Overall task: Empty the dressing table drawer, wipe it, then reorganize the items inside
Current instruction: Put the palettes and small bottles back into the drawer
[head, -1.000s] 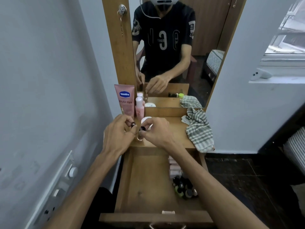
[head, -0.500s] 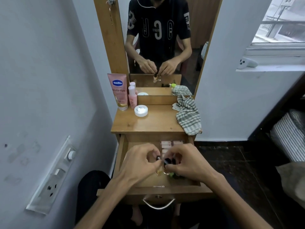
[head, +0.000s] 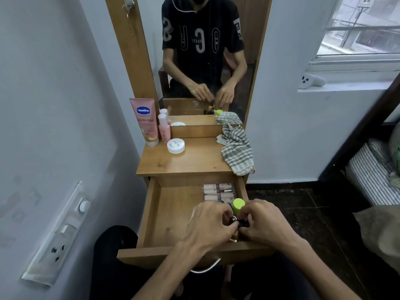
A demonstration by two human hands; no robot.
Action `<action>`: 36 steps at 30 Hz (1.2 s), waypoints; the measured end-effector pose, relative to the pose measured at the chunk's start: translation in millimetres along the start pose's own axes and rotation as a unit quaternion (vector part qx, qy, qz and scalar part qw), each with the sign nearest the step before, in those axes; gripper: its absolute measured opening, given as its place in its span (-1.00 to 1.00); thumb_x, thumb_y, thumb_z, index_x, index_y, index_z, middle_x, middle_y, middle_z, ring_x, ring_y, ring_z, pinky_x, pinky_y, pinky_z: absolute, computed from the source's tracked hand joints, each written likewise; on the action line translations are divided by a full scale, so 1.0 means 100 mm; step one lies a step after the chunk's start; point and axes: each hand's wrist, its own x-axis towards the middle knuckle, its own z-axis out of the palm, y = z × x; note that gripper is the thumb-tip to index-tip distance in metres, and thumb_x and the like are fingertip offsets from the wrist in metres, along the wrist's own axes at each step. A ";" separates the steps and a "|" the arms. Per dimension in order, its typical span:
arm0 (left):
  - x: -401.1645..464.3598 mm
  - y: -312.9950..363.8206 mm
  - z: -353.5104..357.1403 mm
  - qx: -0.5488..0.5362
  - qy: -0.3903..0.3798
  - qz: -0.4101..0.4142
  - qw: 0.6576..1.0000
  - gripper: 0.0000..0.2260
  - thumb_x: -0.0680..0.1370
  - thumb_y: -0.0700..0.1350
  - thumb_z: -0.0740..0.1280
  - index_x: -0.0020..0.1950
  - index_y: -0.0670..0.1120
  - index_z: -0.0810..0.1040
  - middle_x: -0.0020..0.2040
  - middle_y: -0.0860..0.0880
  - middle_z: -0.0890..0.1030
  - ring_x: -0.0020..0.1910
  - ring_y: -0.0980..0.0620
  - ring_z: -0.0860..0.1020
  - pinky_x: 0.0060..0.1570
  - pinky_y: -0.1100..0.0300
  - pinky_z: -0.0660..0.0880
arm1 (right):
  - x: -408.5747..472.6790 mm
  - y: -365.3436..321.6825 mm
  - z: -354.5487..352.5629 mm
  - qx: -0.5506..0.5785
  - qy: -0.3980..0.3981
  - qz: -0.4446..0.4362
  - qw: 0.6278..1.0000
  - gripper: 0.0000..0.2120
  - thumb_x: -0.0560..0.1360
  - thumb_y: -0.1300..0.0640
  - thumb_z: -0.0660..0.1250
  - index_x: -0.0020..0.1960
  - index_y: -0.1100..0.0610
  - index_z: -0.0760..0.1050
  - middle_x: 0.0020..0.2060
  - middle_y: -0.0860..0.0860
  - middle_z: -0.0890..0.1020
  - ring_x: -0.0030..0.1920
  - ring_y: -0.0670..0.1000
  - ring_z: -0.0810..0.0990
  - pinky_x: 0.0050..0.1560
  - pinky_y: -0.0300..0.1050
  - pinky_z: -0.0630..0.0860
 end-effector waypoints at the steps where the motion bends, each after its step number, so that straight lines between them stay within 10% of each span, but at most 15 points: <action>1: 0.02 0.00 0.02 -0.002 0.002 -0.002 1.000 -0.78 0.40 0.16 0.38 -0.14 0.05 0.67 -0.26 0.17 0.68 -0.24 0.21 0.60 -0.17 0.20 0.57 | 0.01 0.02 0.02 -0.004 -0.002 0.003 1.000 -0.83 0.36 -0.07 0.46 -0.07 -0.08 0.70 -0.13 -0.19 0.62 -0.04 -0.13 0.55 -0.04 -0.20 0.52; 29: 0.07 -0.06 0.21 0.060 -0.108 -0.050 0.991 -0.69 0.37 0.20 0.43 -0.08 0.00 0.67 -0.16 0.07 0.69 -0.12 0.04 0.62 -0.07 0.08 0.59 | 0.13 0.05 0.01 -0.049 -0.024 0.000 0.999 -0.69 0.37 -0.04 0.41 0.10 -0.20 0.68 -0.11 -0.13 0.64 -0.05 -0.06 0.60 -0.21 -0.21 0.38; 36: 0.31 -0.42 -0.33 0.050 0.053 -0.065 0.995 -0.74 0.42 0.27 0.40 -0.20 0.09 0.63 -0.30 0.19 0.66 -0.32 0.26 0.57 -0.35 0.42 0.32 | 0.66 -0.42 -0.39 0.075 0.065 -0.033 0.995 -0.87 0.45 0.02 0.45 -0.02 -0.09 0.72 -0.38 -0.21 0.60 -0.30 -0.21 0.57 -0.29 -0.35 0.43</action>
